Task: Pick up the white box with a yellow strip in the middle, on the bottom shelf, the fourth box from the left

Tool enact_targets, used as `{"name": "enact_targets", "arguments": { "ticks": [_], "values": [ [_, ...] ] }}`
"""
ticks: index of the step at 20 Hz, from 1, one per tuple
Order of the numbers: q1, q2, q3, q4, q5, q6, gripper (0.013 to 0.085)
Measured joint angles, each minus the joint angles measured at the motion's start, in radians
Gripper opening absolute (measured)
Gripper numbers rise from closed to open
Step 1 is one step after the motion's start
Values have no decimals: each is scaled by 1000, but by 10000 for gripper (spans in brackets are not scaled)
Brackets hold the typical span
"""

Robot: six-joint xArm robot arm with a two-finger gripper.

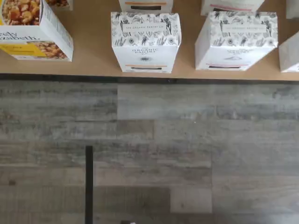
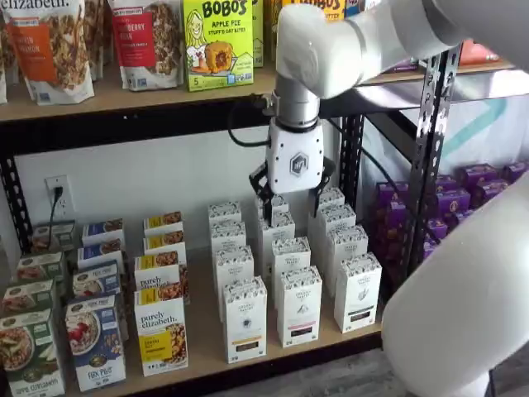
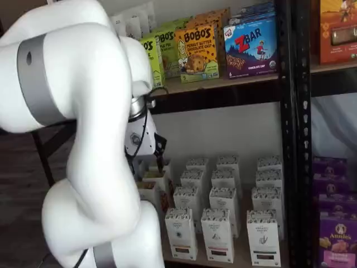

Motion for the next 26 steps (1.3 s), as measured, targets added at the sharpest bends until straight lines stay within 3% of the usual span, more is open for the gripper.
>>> {"name": "enact_targets", "arguments": {
  "ticks": [5, 9, 14, 18, 20, 23, 26],
  "values": [
    [4, 95, 23, -27, -140, 26, 850],
    [4, 183, 42, -6, -285, 14, 850],
    [0, 286, 24, 25, -332, -12, 850],
    [0, 351, 14, -9, -363, 16, 850],
    [-1, 381, 22, -29, -418, 33, 850],
    [-1, 434, 11, 1, -448, 9, 850],
    [3, 487, -7, -23, -467, 33, 850]
  ]
}}
